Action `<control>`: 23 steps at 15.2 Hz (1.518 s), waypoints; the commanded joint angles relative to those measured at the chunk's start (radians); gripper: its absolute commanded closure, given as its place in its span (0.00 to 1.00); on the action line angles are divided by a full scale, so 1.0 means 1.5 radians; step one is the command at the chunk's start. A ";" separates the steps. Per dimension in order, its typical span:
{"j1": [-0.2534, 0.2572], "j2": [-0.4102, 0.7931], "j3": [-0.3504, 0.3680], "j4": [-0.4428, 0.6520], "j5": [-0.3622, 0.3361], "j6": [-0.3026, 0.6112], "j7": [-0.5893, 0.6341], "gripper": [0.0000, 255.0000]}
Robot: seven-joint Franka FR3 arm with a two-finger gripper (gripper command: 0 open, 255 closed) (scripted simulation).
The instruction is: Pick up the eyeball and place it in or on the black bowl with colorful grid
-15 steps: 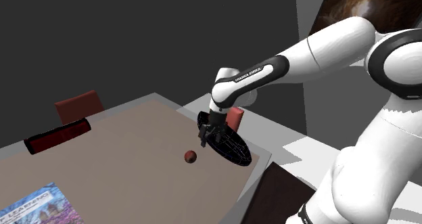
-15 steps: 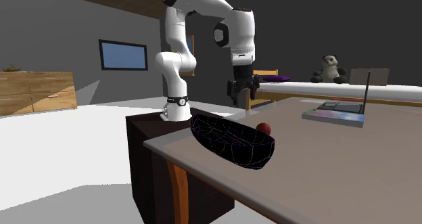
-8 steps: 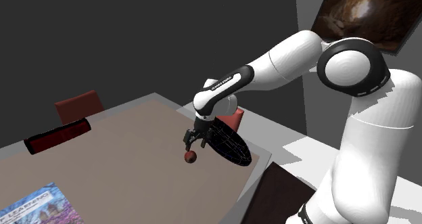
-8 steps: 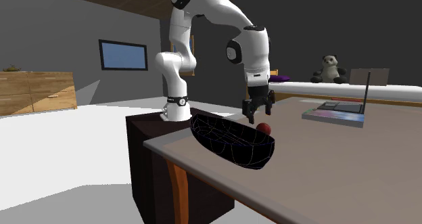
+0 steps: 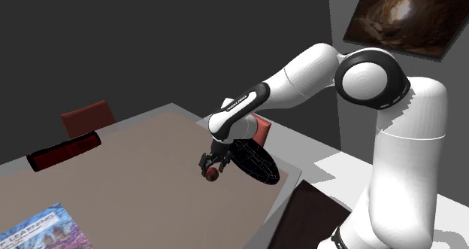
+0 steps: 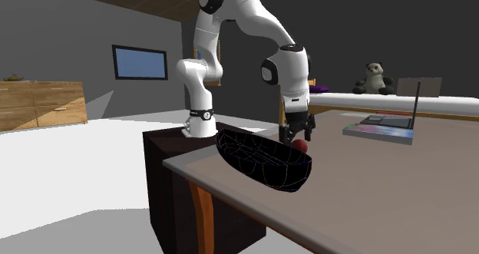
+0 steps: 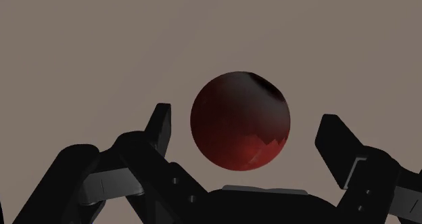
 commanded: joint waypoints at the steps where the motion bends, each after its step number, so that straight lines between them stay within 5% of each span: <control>1: 0.001 0.007 0.002 0.001 0.003 0.007 -0.002 0.00; 7: 0.000 0.007 0.002 0.001 0.003 0.007 -0.002 0.00; 8: 0.000 0.007 0.002 0.001 0.003 0.007 -0.002 1.00; 23: 0.004 -0.039 -0.006 -0.003 -0.016 -0.034 0.022 1.00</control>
